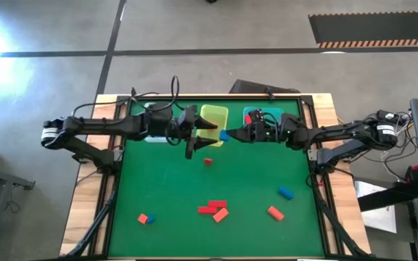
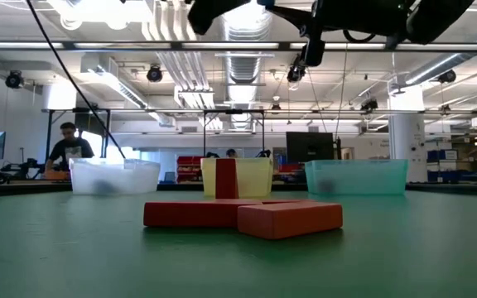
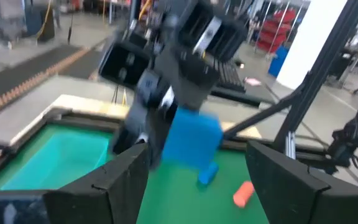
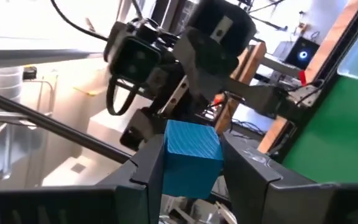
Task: Sort & place blocks by color
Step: Put the blue block into the white bin
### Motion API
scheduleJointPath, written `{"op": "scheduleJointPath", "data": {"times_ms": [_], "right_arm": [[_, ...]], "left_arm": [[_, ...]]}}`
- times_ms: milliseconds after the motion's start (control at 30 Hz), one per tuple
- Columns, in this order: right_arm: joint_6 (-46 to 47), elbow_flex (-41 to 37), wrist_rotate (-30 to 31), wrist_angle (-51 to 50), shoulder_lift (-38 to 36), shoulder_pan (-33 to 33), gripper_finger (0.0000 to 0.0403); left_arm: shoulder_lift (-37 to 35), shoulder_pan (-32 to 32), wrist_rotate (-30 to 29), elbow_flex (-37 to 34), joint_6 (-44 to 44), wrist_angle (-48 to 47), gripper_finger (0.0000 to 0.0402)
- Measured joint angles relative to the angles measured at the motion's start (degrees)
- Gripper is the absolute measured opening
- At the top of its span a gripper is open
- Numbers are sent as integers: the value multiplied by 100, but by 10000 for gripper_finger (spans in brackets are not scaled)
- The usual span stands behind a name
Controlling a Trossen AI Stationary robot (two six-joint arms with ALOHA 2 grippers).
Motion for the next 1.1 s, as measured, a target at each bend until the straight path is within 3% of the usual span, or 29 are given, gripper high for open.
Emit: {"op": "scheduleJointPath", "data": {"times_ms": [200,767,900,1100], "right_arm": [[75,153,-156,10,265,0,120],[632,254,-159,137,240,-149,120],[635,254,-172,137,236,-149,120],[794,254,-202,137,238,-146,130]], "left_arm": [[450,0,2,0,8,889,249],[491,0,26,0,1,884,243],[489,0,26,0,-7,882,212],[487,2,22,0,6,876,125]]}}
